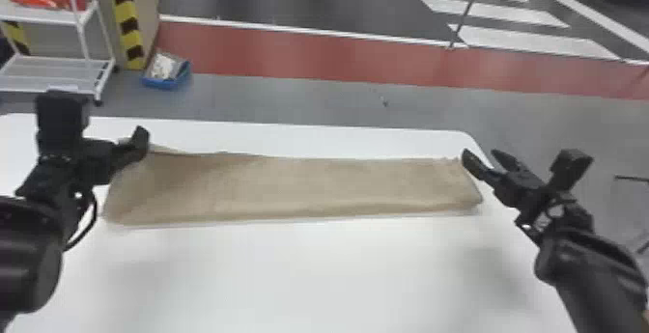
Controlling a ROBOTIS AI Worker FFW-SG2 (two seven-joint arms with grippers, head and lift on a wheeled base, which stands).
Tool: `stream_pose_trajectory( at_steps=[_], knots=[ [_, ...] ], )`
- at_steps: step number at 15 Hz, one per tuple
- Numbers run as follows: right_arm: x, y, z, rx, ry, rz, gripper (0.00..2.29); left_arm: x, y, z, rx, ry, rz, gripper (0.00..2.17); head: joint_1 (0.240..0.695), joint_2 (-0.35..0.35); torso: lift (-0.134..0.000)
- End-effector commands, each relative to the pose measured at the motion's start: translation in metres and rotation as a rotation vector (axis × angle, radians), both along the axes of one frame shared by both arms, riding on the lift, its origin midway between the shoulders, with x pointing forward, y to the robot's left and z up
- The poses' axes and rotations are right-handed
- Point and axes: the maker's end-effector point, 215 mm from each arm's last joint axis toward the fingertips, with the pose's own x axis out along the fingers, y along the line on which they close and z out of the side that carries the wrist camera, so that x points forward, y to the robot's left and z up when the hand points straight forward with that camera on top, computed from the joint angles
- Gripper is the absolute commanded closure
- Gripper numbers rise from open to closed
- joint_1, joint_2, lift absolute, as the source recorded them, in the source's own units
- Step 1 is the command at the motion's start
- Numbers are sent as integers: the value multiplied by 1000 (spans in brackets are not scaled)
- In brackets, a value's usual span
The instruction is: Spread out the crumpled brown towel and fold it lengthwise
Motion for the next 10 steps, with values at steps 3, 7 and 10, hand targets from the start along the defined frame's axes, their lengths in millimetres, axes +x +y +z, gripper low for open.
stream_pose_trajectory(
  at_steps=[3, 7, 10],
  knots=[
    [-6, -2, 1, 7, -10, 6, 228, 19, -8, 11, 53, -117, 15, 56, 655, -234, -124],
    [-9, -4, -2, 9, -5, 5, 228, 18, -5, 7, -1, -132, 23, 60, 656, -239, -124],
    [-14, -7, -3, 19, -11, 2, 228, 16, 5, 6, -1, -131, 38, 60, 657, -239, -124]
  ],
)
